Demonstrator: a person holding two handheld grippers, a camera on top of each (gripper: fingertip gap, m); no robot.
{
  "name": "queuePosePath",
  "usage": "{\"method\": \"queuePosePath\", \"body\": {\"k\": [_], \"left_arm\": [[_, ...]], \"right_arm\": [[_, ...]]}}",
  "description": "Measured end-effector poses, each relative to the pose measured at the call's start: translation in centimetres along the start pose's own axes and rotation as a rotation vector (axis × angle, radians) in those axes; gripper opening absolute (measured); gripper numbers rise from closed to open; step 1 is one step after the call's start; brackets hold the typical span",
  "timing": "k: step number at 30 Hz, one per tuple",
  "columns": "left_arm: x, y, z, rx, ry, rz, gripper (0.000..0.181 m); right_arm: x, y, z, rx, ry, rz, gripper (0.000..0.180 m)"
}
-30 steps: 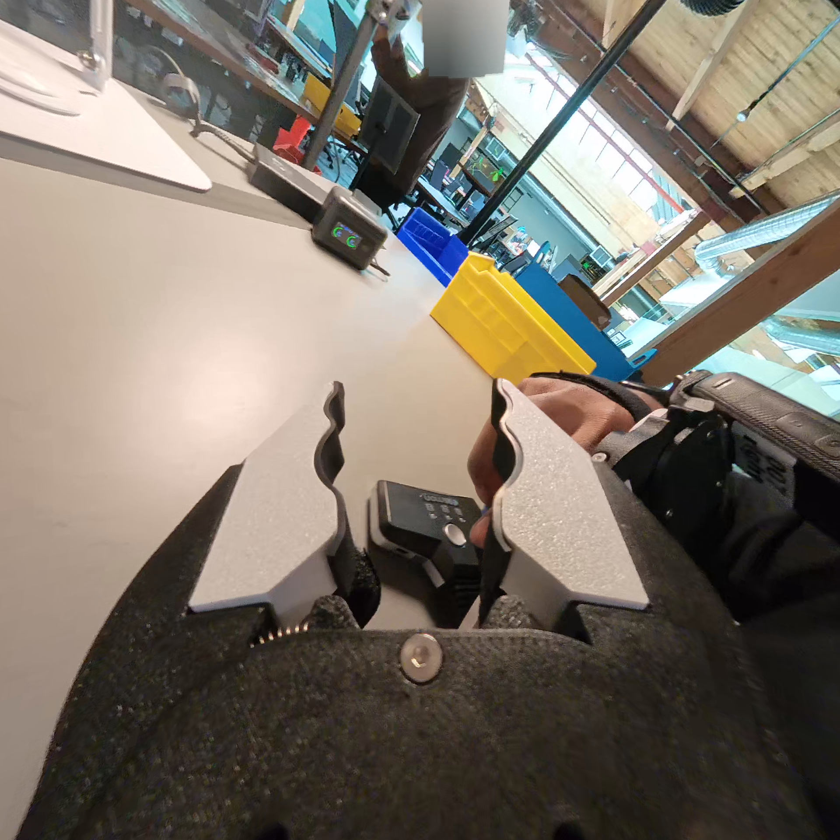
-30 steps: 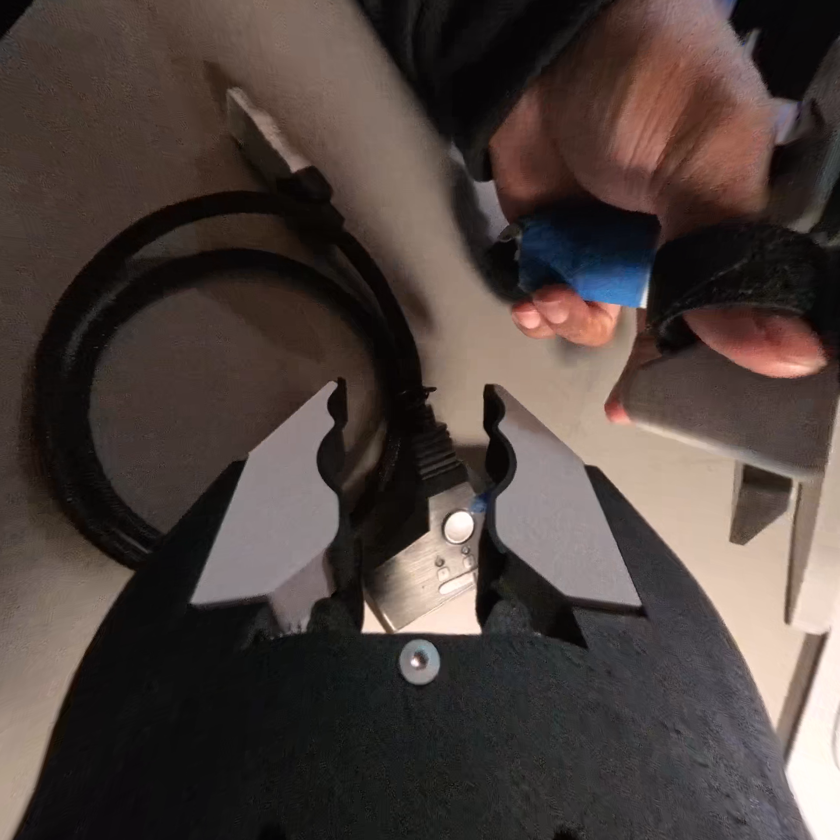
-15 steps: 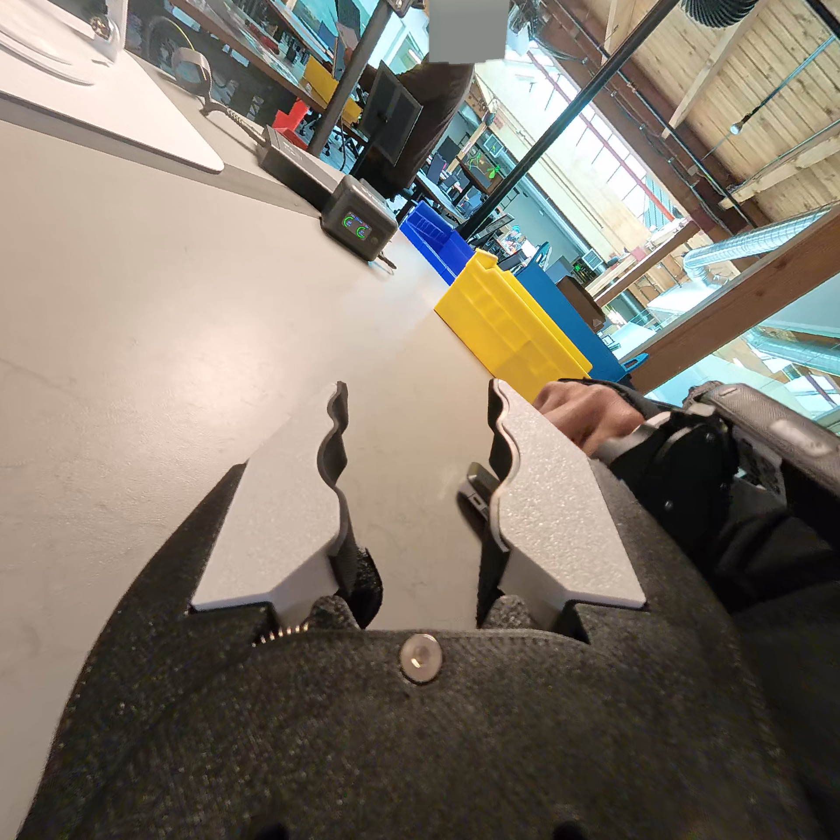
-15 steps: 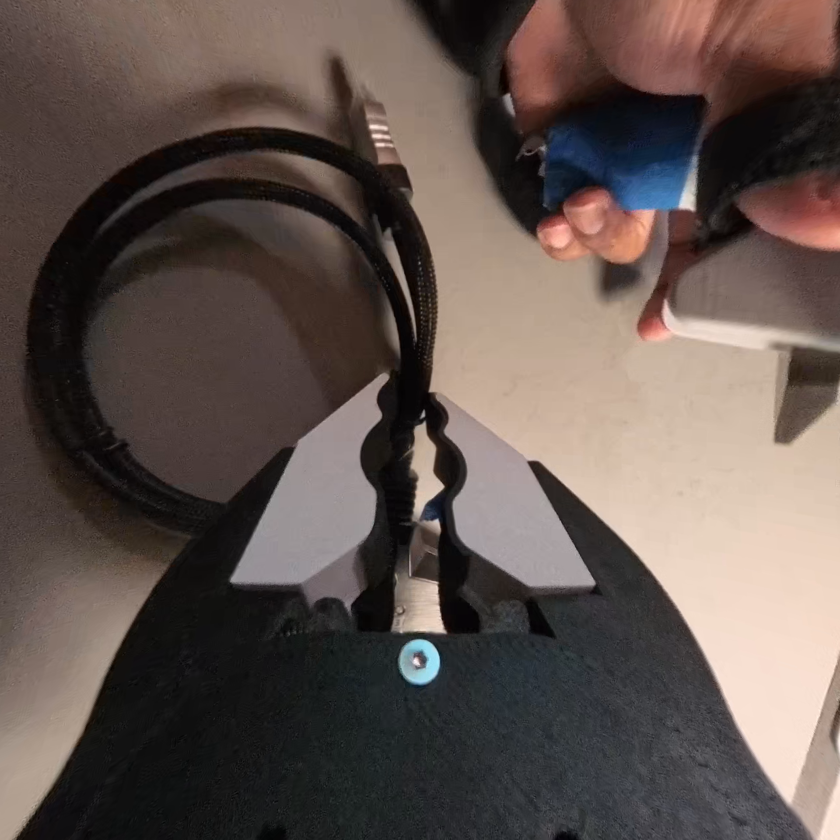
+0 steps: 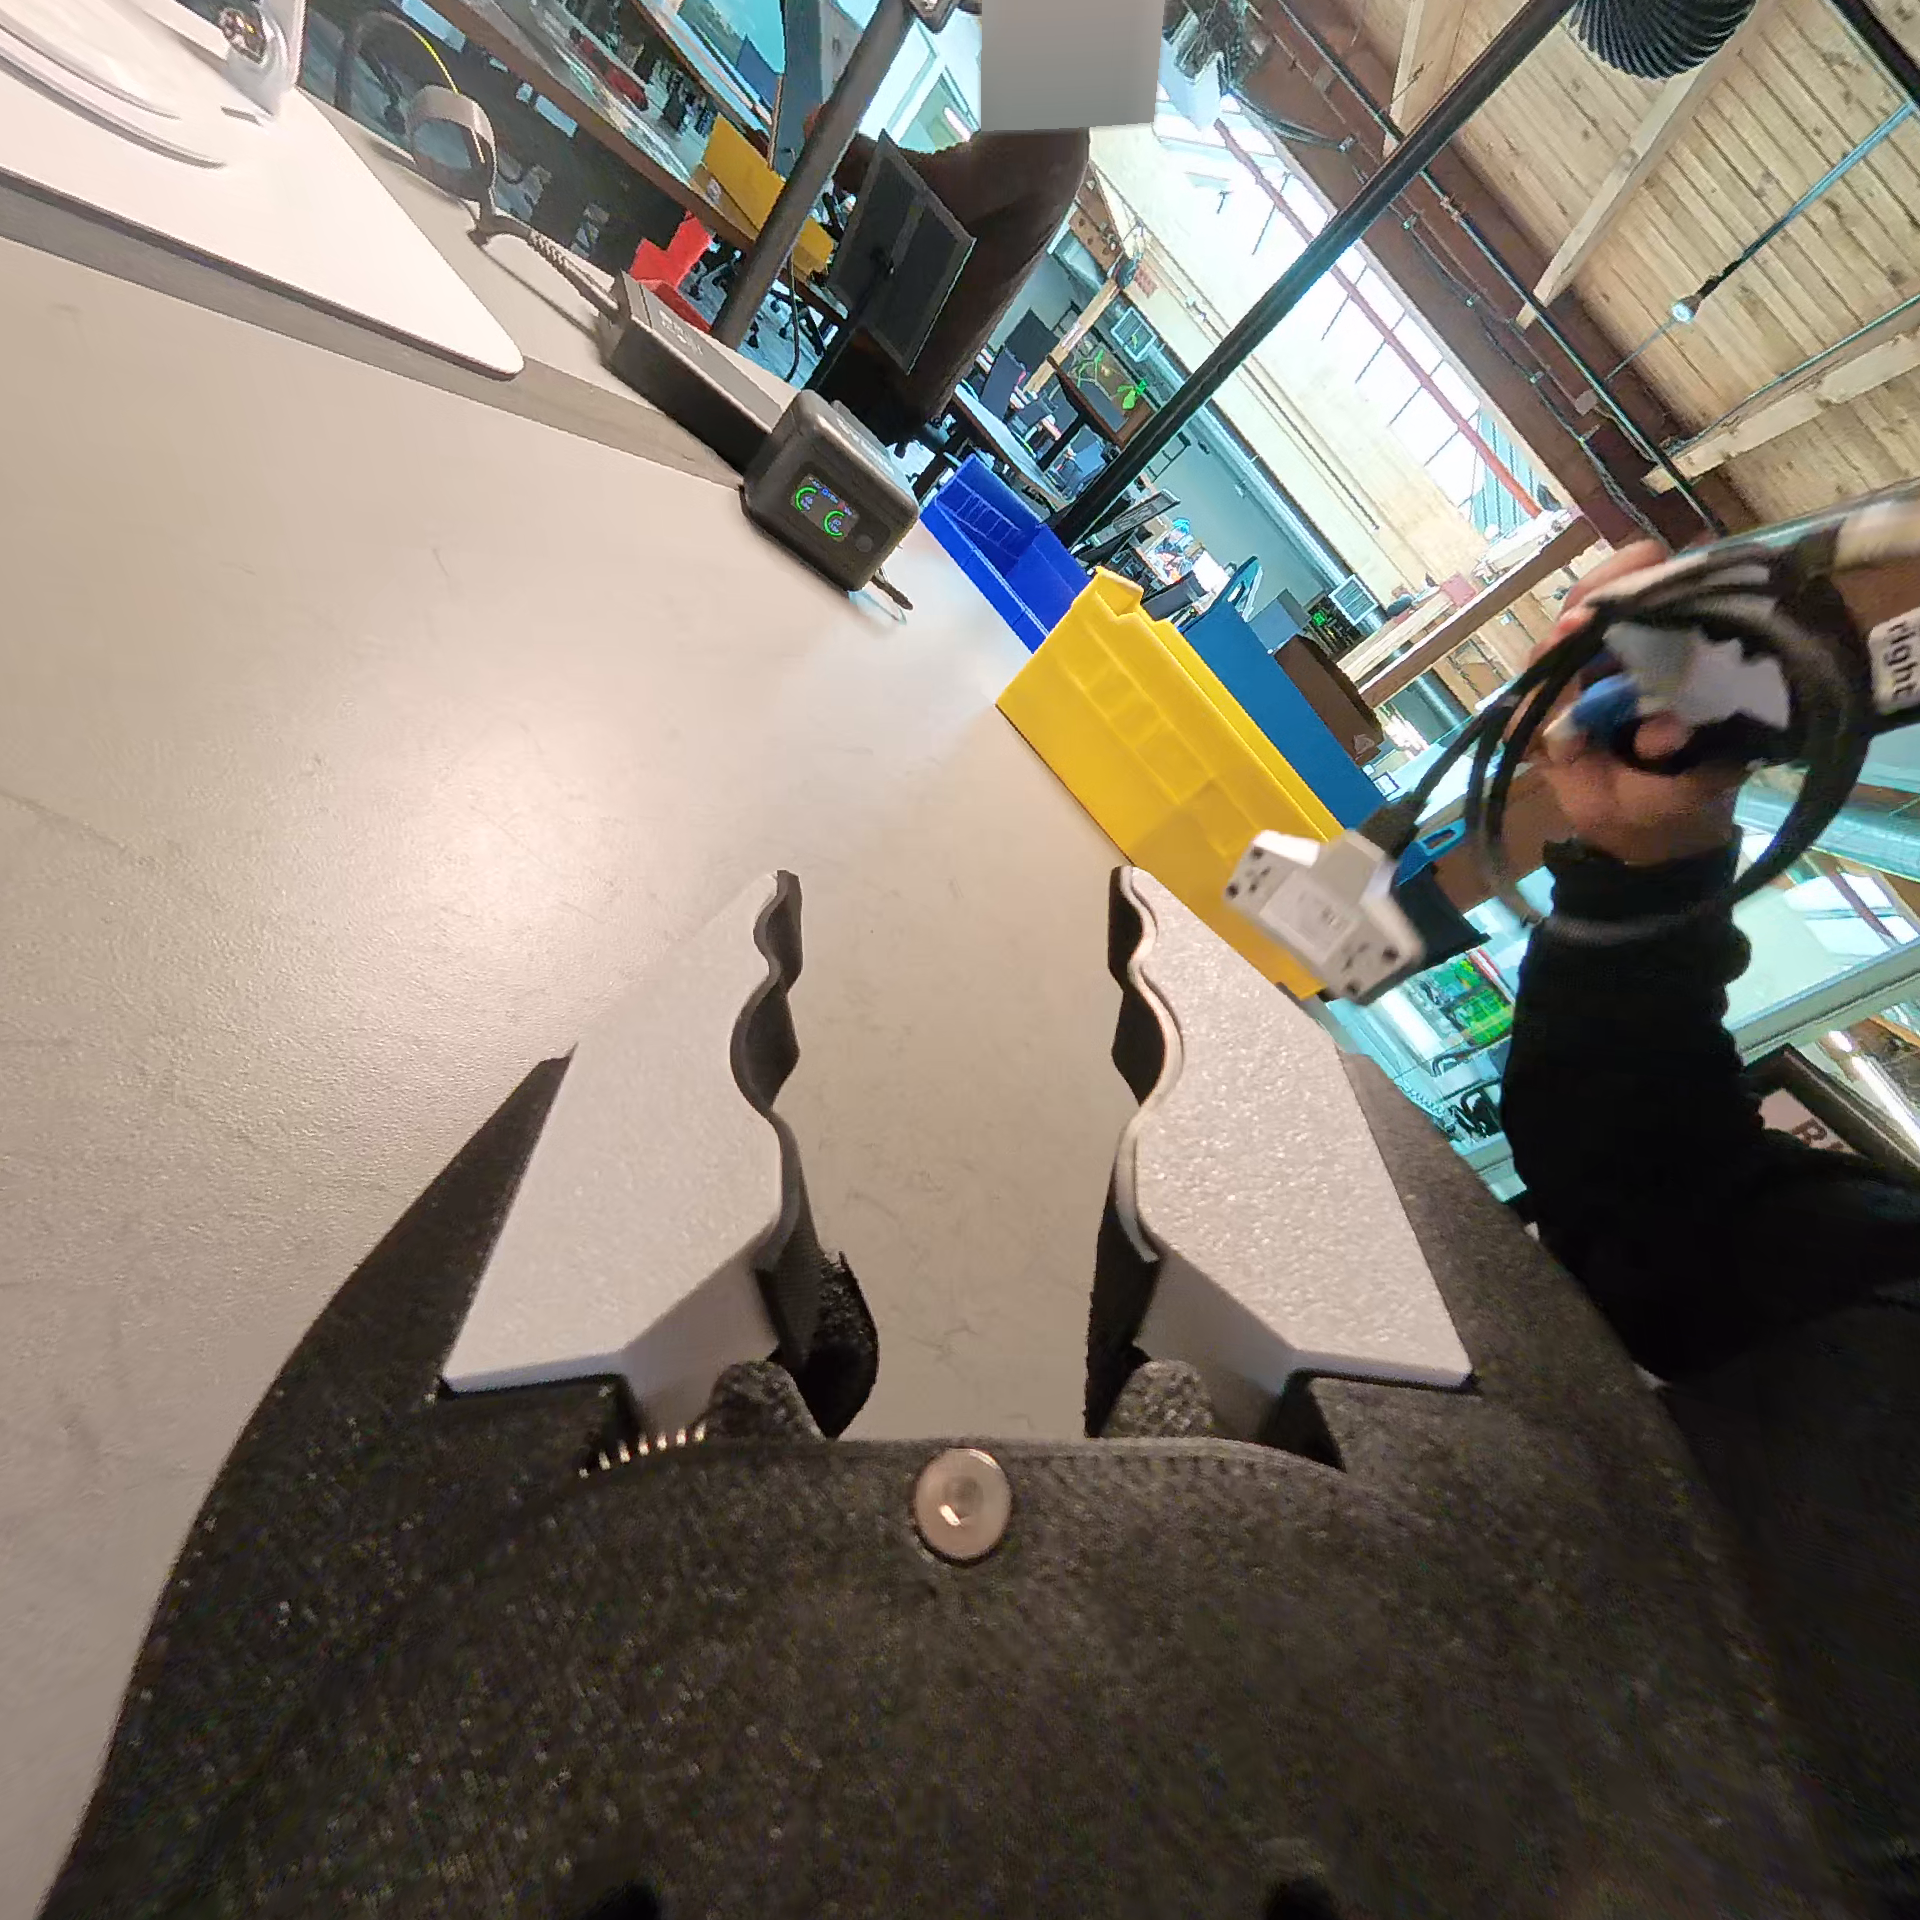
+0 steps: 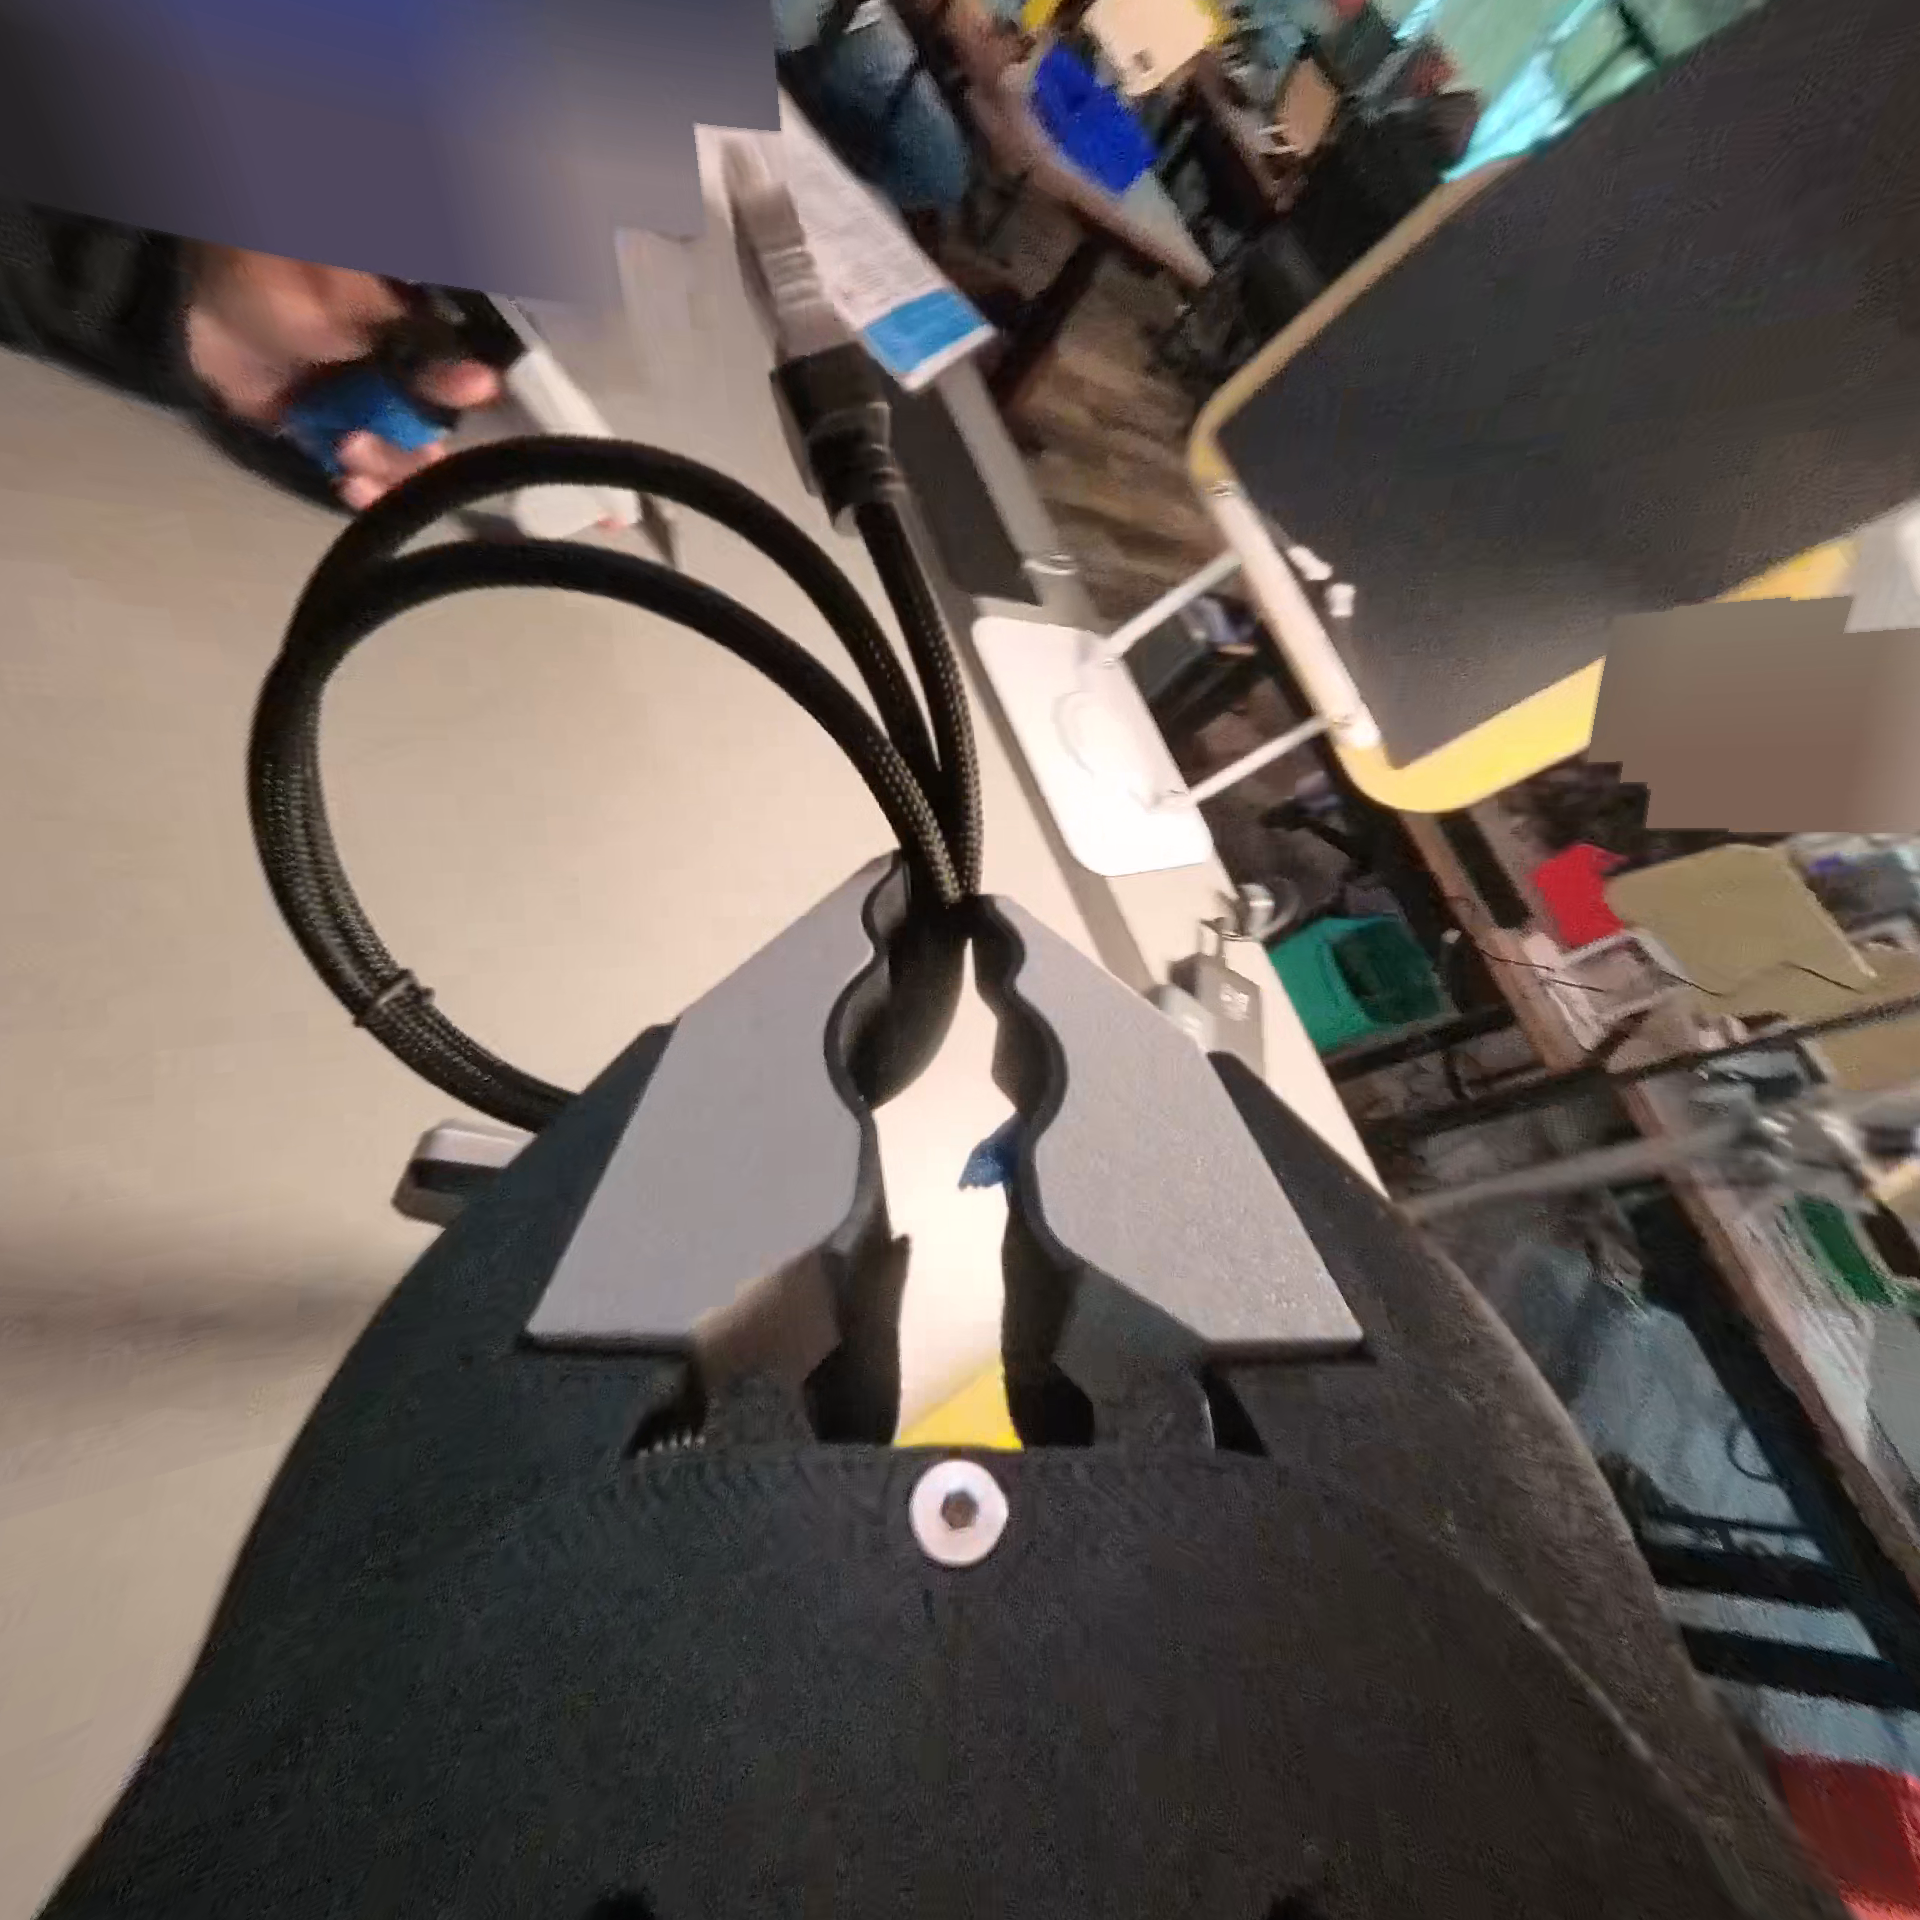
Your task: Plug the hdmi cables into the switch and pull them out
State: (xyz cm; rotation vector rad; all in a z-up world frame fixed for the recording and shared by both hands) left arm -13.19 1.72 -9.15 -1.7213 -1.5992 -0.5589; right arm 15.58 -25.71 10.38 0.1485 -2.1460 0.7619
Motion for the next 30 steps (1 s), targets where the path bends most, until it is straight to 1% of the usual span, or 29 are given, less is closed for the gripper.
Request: {"method": "queuePosePath", "body": {"k": [3,6,9,13,15,18,20,23,25,30], "left_arm": [[0.0,0.0,0.1,0.004,-0.003,-0.004,0.06],[0.0,0.0,0.1,0.005,-0.009,-0.006,0.059],[0.1,0.0,0.2,0.005,-0.015,-0.005,0.059],[0.1,0.0,0.2,0.004,-0.014,-0.005,0.059],[0.1,0.0,0.2,0.005,-0.014,-0.004,0.059],[0.1,0.0,0.2,0.005,-0.013,-0.007,0.059],[0.1,0.0,0.2,0.004,-0.012,-0.006,0.059],[0.0,0.0,0.1,0.0,-0.009,0.001,0.059],[0.0,0.1,0.1,-0.002,-0.006,0.005,0.059],[-0.1,0.1,0.0,-0.004,0.002,0.009,0.058]], "right_arm": [[-0.5,-4.6,-3.4,-0.162,0.04,-0.008,0.013],[-2.0,-7.5,-6.6,-0.292,0.06,0.058,0.013],[-4.4,-8.6,-9.3,-0.364,0.07,0.129,0.013],[-9.5,-7.9,-11.9,-0.447,0.074,0.234,0.013],[-12.6,-7.0,-12.3,-0.436,0.065,0.308,0.014],[-17.2,-5.9,-11.9,-0.365,0.01,0.527,0.014],[-19.0,-5.8,-11.5,-0.313,-0.034,0.613,0.014],[-19.9,-5.8,-11.1,-0.226,-0.113,0.717,0.015],[-20.1,-5.1,-11.2,-0.203,-0.161,0.799,0.015],[-20.2,-0.9,-11.3,-0.159,-0.277,0.888,0.017]]}}
Point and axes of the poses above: each gripper's, where its closed fingertips meet, y out along the fingers, x out of its top, z = x × y across the jaws, the point moved 9 cm from there along -y, back along the fingers, and after that the axes turned 11 degrees about x, right-handed, at the moved point
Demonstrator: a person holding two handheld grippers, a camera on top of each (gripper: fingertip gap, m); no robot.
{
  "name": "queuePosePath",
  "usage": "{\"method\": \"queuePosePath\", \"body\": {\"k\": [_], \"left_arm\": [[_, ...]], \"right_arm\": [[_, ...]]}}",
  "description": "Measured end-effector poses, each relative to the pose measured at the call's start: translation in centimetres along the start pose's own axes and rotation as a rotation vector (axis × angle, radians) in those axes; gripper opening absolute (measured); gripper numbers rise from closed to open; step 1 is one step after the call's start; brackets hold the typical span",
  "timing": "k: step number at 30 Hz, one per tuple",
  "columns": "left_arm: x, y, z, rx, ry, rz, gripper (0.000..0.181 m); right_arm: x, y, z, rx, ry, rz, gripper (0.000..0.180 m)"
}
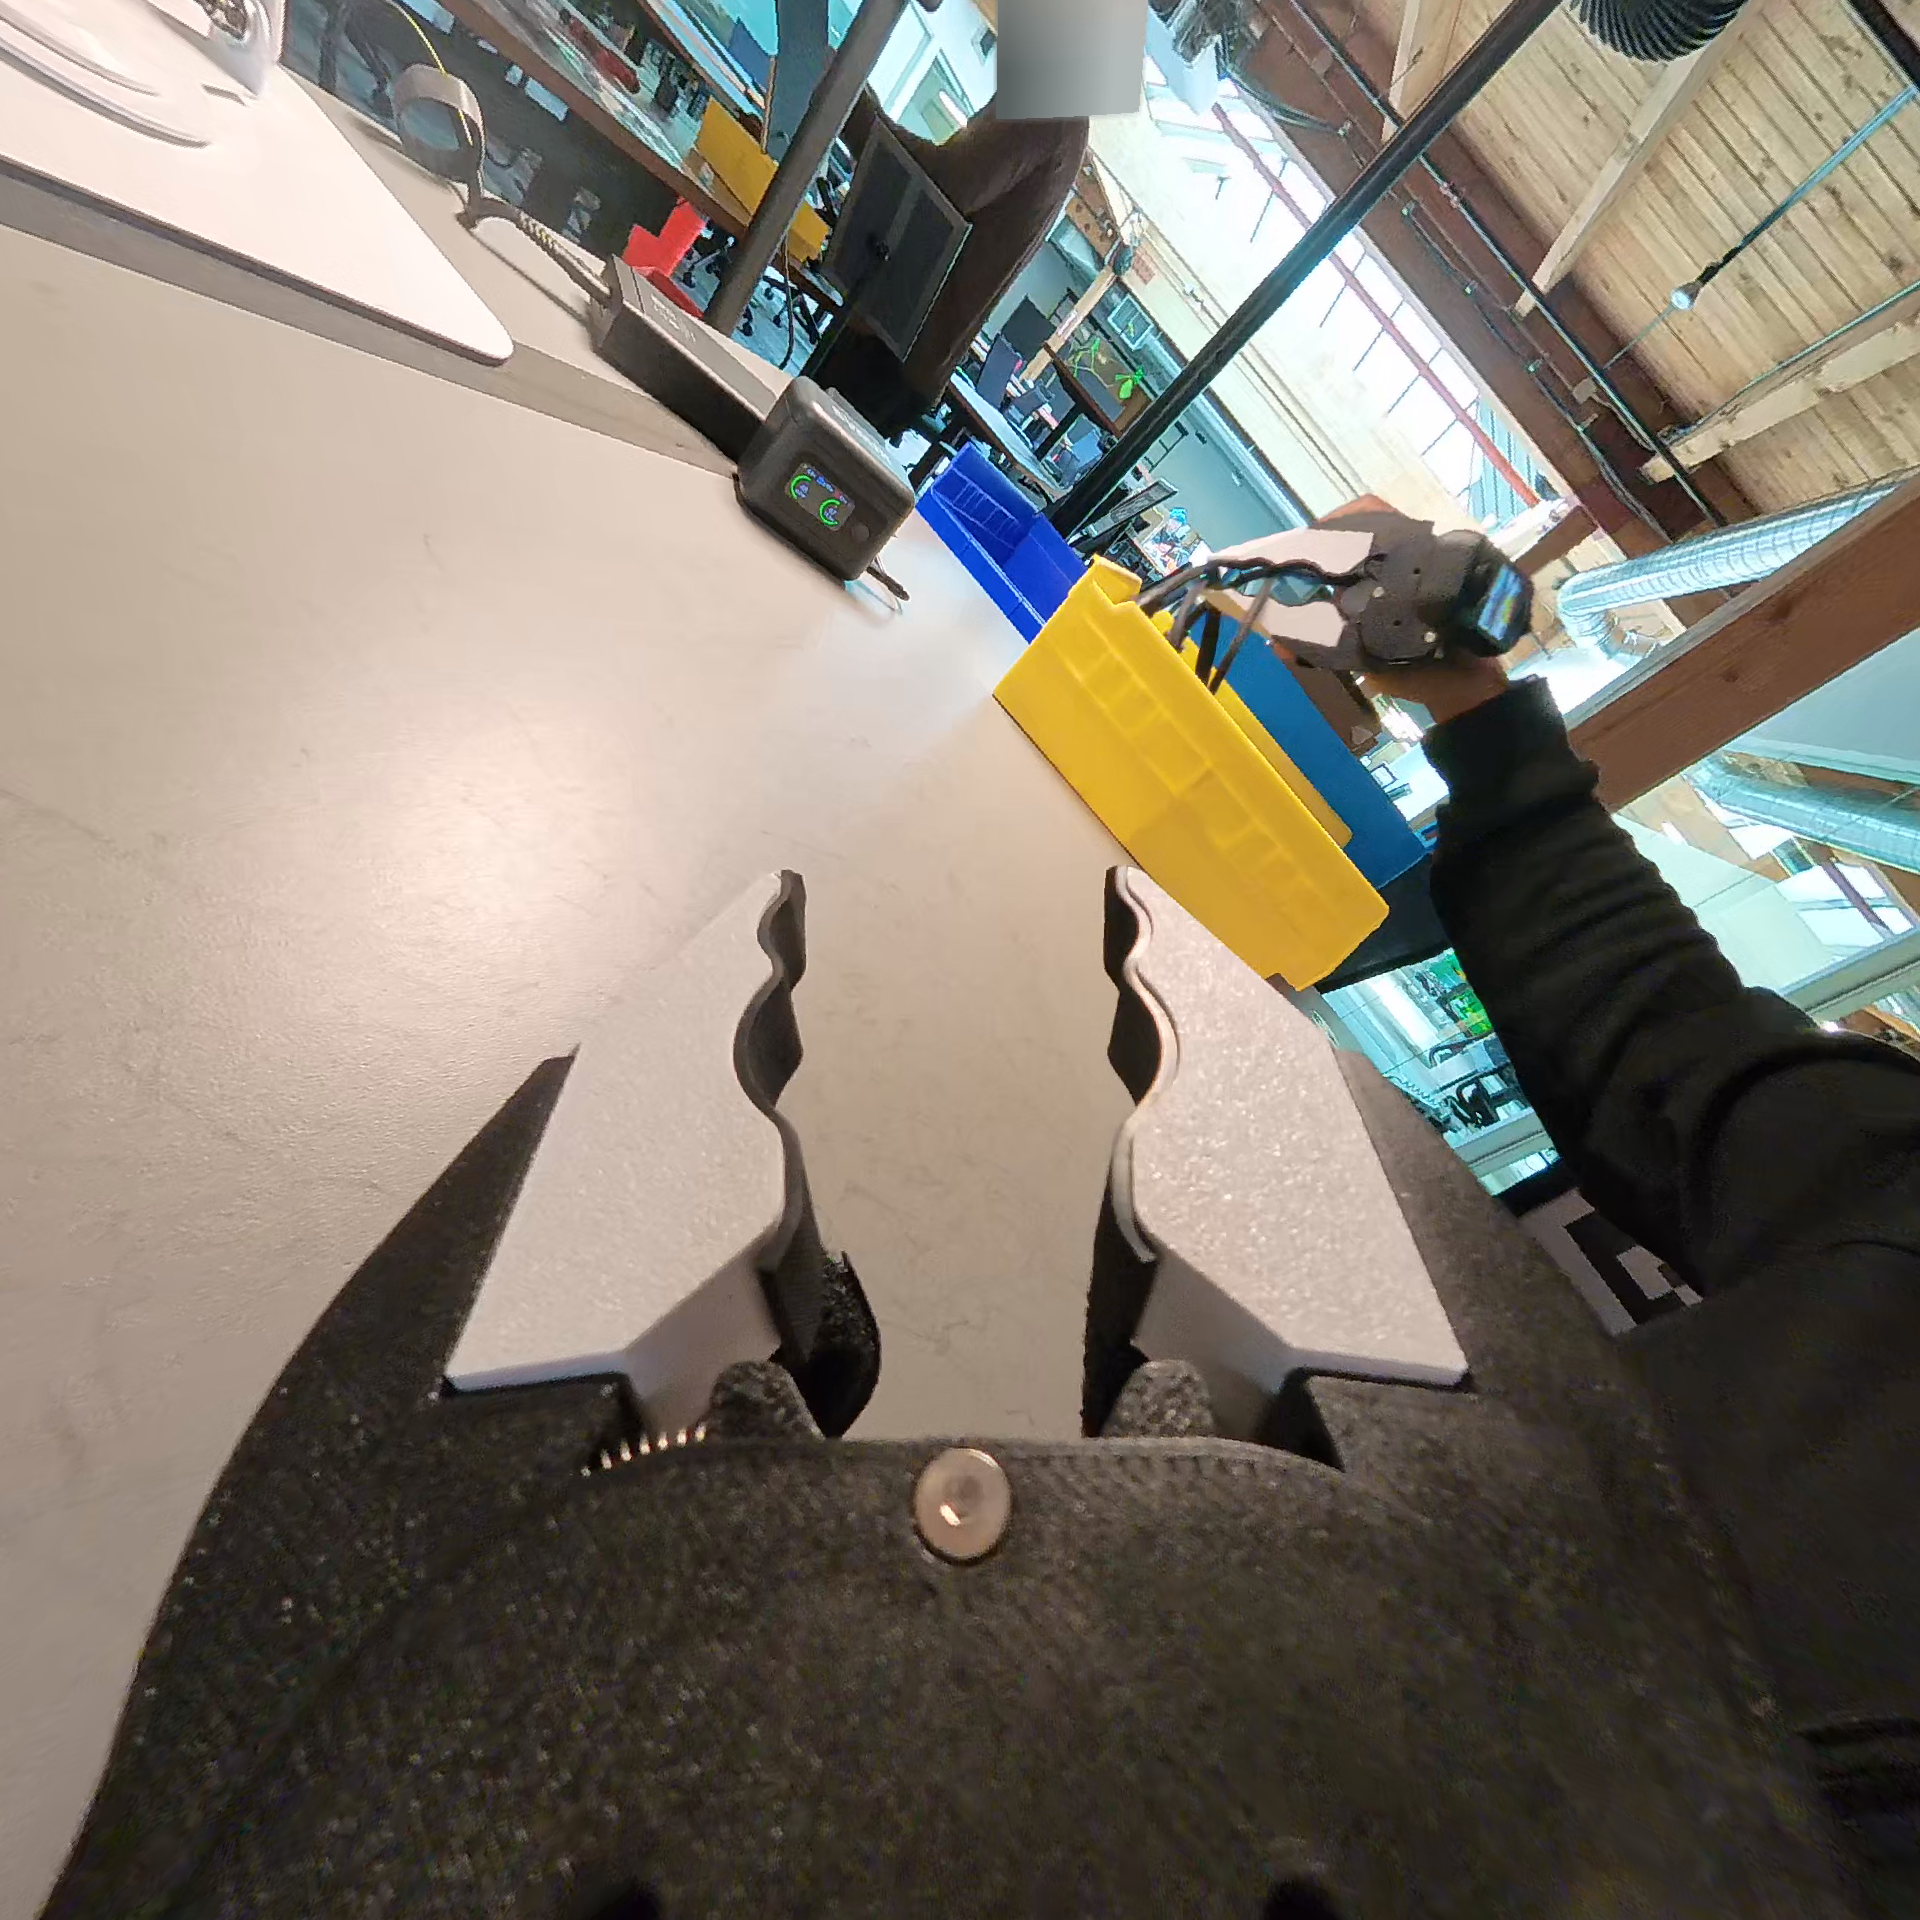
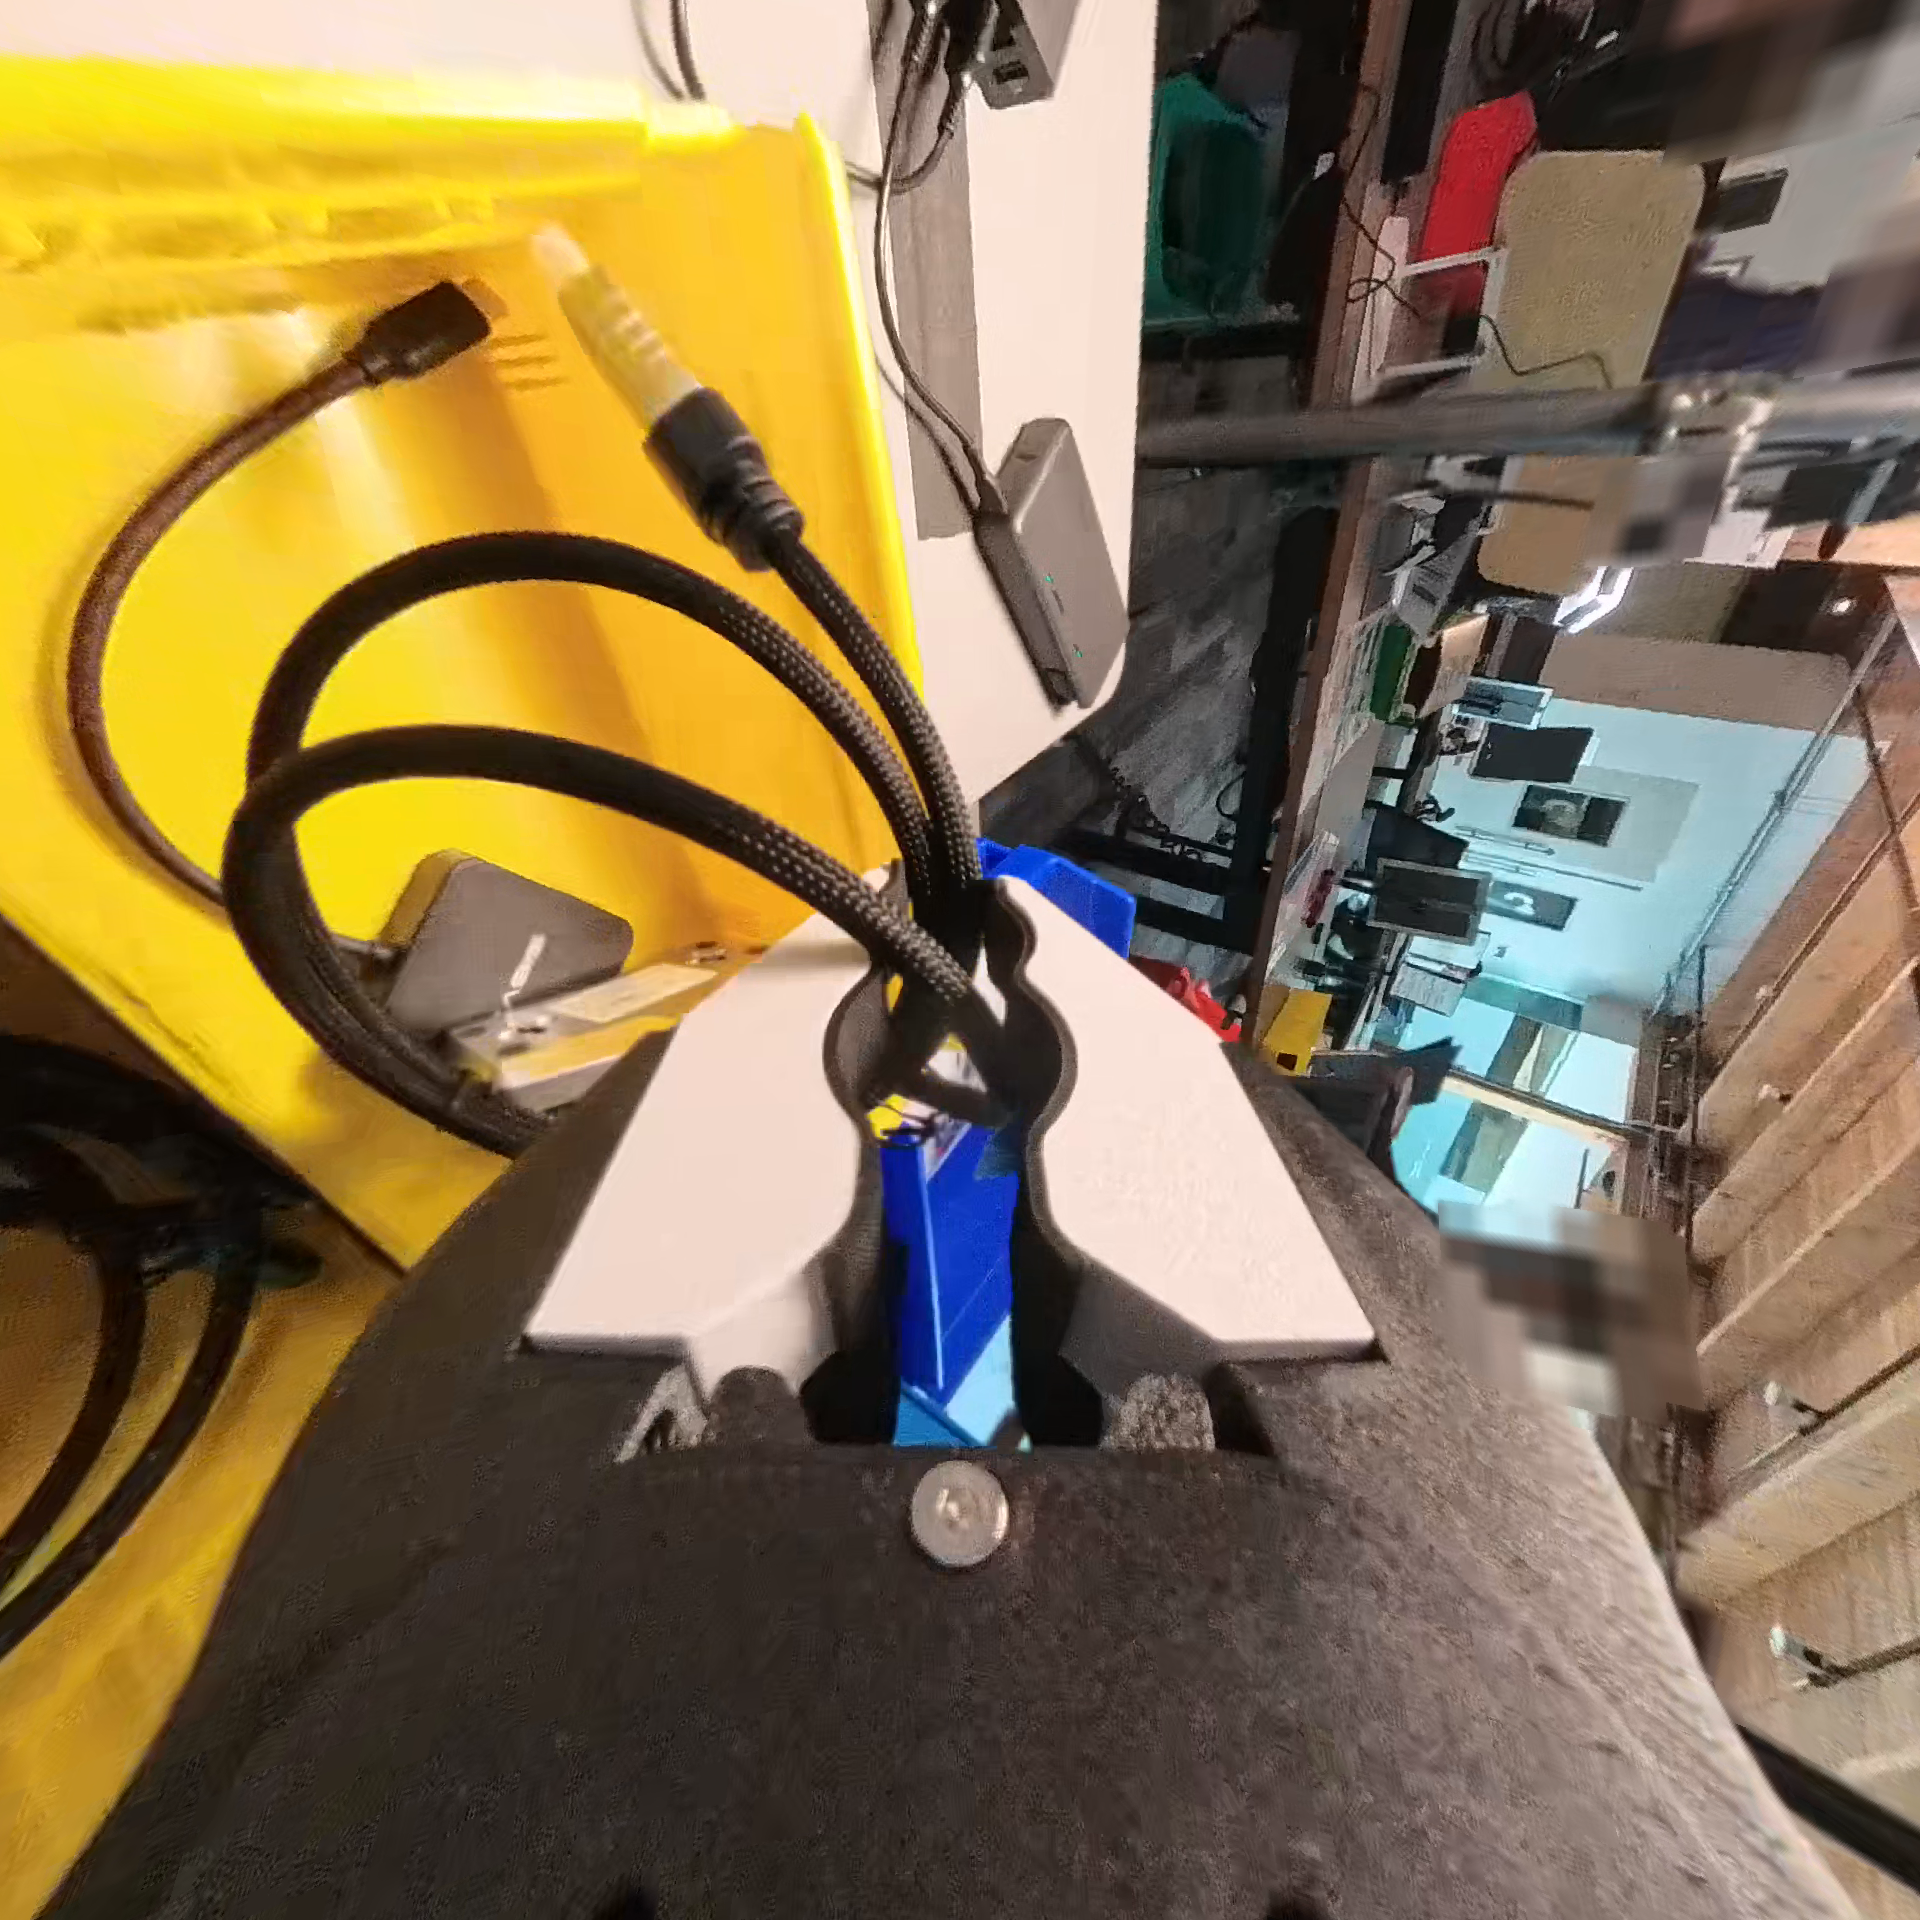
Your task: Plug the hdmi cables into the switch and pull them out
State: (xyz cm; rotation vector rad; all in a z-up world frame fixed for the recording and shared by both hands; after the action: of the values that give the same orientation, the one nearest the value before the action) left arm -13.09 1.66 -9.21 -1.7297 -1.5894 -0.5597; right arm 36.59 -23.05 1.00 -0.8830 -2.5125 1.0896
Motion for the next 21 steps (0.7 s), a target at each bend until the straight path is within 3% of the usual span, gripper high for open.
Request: {"method": "queuePosePath", "body": {"k": [5,9,16,21], "left_arm": [[-0.2,0.0,-0.2,-0.016,0.005,0.038,0.059],[-0.7,0.4,-0.8,-0.014,0.071,0.09,0.06],[-1.2,0.7,-1.5,-0.017,0.139,0.139,0.064],[-1.2,0.6,-1.5,-0.004,0.15,0.131,0.066]], "right_arm": [[3.8,3.4,1.3,0.135,-0.024,-0.026,0.028],[4.4,3.9,1.9,0.166,0.024,-0.018,0.037],[3.0,-1.6,1.6,0.143,0.364,-0.193,0.053],[5.4,-7.5,5.4,0.143,0.617,-0.4,0.067]]}}
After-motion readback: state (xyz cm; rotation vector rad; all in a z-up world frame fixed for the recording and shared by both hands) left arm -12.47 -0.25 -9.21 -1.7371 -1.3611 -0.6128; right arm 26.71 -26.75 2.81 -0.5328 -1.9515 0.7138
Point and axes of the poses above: each gripper's, where its closed fingertips meet, y out along the fingers, x out of its top, z = x × y across the jaws, the point moved 9 cm from there along -y, back along the fingers, and after that the axes turned 11 degrees about x, right-handed, at the moved point
